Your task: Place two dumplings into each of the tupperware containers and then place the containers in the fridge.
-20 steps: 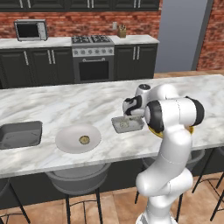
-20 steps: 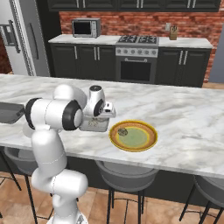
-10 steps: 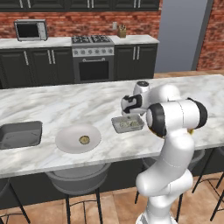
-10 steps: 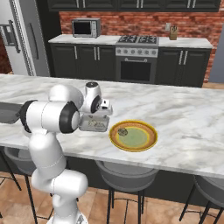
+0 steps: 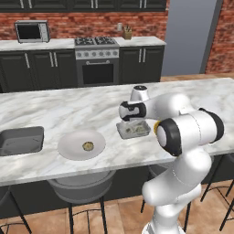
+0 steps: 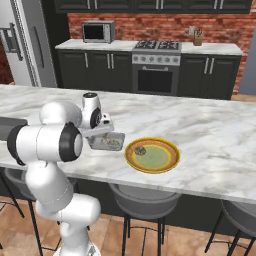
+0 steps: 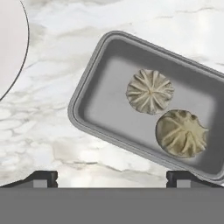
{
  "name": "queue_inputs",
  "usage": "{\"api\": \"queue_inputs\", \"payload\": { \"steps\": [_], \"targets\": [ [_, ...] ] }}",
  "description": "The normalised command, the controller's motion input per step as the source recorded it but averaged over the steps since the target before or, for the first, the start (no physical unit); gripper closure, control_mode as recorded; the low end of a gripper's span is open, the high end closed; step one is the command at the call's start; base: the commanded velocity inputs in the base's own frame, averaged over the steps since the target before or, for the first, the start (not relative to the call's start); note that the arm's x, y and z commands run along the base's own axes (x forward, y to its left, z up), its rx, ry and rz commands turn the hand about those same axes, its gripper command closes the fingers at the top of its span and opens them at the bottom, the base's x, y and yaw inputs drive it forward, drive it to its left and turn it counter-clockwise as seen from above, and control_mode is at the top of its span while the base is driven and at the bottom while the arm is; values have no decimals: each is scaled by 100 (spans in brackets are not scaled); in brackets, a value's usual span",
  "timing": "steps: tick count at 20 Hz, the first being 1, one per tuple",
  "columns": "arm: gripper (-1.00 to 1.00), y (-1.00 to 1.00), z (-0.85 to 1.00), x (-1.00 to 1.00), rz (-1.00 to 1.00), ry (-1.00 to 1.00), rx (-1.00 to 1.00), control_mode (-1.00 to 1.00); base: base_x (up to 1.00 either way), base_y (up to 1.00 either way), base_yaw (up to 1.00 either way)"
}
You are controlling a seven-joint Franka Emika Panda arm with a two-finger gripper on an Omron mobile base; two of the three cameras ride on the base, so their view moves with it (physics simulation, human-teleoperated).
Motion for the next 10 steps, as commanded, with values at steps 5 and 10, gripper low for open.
{"api": "queue_inputs", "payload": {
  "steps": [5,10],
  "targets": [
    [-100,11,-7,15,37,9,-9,-100,0,0,0],
    [-100,19,-46,3,17,3,0,-100,0,0,0]
  ]
}}
